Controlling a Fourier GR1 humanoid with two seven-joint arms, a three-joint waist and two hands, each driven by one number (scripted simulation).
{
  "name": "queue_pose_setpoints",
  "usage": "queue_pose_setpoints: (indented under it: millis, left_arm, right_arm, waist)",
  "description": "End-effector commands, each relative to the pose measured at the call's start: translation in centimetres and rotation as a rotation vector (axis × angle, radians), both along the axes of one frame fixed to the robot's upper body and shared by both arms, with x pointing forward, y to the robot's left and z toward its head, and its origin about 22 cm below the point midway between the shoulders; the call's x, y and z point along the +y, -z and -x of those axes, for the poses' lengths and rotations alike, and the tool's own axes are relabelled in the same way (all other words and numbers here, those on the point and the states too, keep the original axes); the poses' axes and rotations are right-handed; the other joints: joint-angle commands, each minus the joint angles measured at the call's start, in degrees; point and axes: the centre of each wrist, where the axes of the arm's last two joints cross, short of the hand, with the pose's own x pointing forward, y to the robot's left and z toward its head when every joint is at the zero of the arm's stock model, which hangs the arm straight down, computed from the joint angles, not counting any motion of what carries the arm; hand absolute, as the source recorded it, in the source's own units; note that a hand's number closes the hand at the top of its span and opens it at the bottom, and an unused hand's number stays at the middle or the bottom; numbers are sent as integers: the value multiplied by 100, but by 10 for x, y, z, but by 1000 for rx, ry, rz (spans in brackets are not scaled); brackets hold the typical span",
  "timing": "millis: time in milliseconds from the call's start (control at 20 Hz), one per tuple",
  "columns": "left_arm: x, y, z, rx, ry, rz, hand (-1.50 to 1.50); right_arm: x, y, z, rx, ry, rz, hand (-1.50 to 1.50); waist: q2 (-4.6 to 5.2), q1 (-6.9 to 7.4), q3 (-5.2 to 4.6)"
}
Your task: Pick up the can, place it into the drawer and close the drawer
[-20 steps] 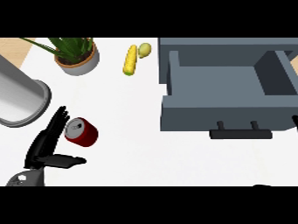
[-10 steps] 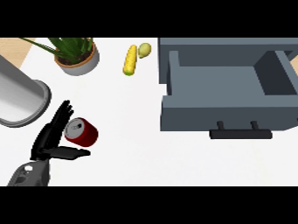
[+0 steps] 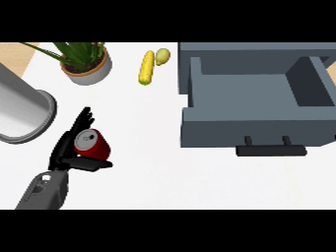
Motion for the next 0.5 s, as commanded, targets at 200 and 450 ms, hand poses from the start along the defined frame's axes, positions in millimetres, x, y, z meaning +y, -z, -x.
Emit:
queue_pose_setpoints:
  millis: [200, 450]
  left_arm:
    - [1, -15, -12, -31, 49, 14, -150]
    - [-18, -28, -14, -39, 82, 39, 150]
  right_arm:
    - [-22, 15, -1, 17, 9, -7, -150]
    - [0, -10, 7, -2, 21, -30, -150]
  waist:
    - [-2, 15, 3]
    - [-15, 39, 4]
